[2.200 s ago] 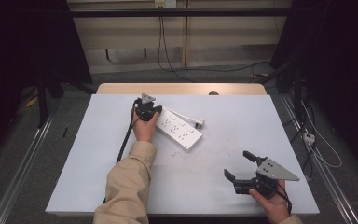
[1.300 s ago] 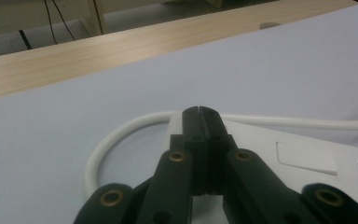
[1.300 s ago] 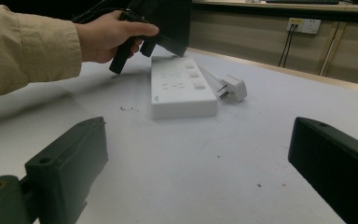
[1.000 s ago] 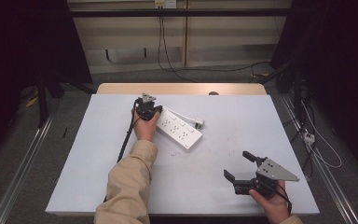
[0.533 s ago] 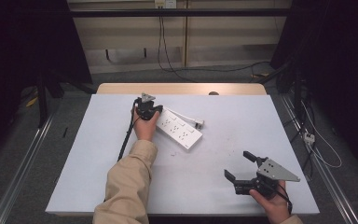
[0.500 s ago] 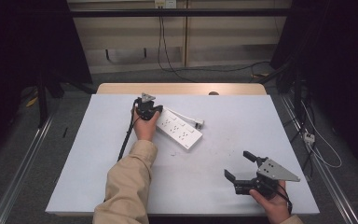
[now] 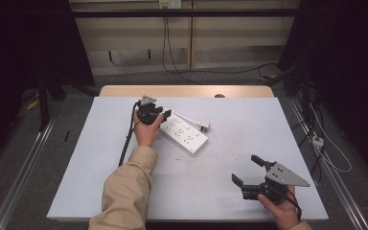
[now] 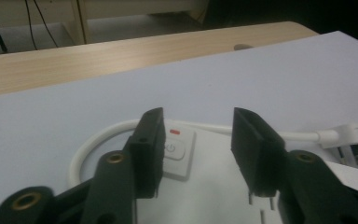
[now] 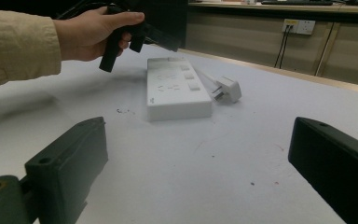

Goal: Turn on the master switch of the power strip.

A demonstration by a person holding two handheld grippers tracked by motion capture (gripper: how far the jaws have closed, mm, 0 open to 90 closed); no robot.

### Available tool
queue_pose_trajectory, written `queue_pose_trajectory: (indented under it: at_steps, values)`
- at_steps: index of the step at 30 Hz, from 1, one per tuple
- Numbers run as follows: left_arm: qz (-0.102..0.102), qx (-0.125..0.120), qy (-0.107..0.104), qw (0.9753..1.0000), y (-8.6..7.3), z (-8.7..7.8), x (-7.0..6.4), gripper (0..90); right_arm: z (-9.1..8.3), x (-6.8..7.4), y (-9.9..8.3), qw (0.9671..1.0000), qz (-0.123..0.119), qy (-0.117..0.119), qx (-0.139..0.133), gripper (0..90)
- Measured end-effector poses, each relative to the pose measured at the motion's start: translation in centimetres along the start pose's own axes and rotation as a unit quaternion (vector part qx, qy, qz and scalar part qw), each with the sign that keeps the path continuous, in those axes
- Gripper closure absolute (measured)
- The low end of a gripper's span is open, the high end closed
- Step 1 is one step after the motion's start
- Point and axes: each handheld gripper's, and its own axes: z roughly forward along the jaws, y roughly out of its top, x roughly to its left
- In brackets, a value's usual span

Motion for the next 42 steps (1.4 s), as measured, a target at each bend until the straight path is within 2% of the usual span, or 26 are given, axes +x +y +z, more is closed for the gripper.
queue_pose_trajectory:
  at_steps: [4,6,13,15,19,20,25,30,32,36,39,42]
  values:
    - [-0.009,-0.008,-0.014,0.9998,-0.4,-1.0,0.2,45.0,-0.1,-0.1,0.0,1.0000,0.003,-0.005,-0.001,4.5]
    - [-0.013,-0.008,-0.021,0.9997,-0.5,-1.5,0.1,38.8,-0.1,-0.1,0.0,1.0000,0.004,-0.005,0.000,4.4]
    - [-0.001,-0.003,-0.041,0.9991,-1.5,-3.1,0.2,29.6,-0.2,-0.4,0.0,0.9999,0.012,-0.008,-0.002,4.5]
    - [-0.003,-0.003,-0.048,0.9989,-1.8,-3.6,0.1,27.2,-0.2,-0.4,0.0,0.9999,0.014,-0.008,-0.002,4.5]
    - [-0.001,-0.012,-0.058,0.9982,-2.0,-4.7,-0.2,21.5,0.0,-0.3,-0.1,0.9999,0.014,-0.008,0.000,4.4]
    - [0.009,-0.008,-0.060,0.9981,-2.1,-5.0,-0.2,21.0,0.0,-0.3,-0.1,0.9999,0.014,-0.008,-0.001,4.4]
    - [0.011,-0.013,-0.071,0.9973,-2.3,-6.4,-0.6,14.6,0.1,-0.3,-0.1,0.9998,0.017,-0.009,0.000,4.5]
    - [0.026,-0.009,-0.083,0.9961,-2.6,-7.4,-0.9,11.4,0.1,-0.3,-0.1,0.9999,0.015,-0.008,0.002,4.4]
    - [0.024,-0.012,-0.086,0.9959,-2.7,-7.8,-1.0,11.2,0.1,-0.3,-0.1,0.9999,0.014,-0.008,0.003,4.5]
    - [0.030,-0.015,-0.085,0.9958,-2.9,-8.6,-1.0,10.5,0.1,-0.3,-0.2,0.9999,0.013,-0.008,0.004,4.5]
    - [0.040,-0.008,-0.087,0.9954,-3.1,-9.1,-1.1,9.4,0.2,-0.3,-0.2,0.9999,0.013,-0.009,0.003,4.5]
    - [0.037,-0.014,-0.088,0.9953,-3.3,-9.8,-1.2,9.3,0.2,-0.3,-0.1,0.9999,0.014,-0.008,0.004,4.5]
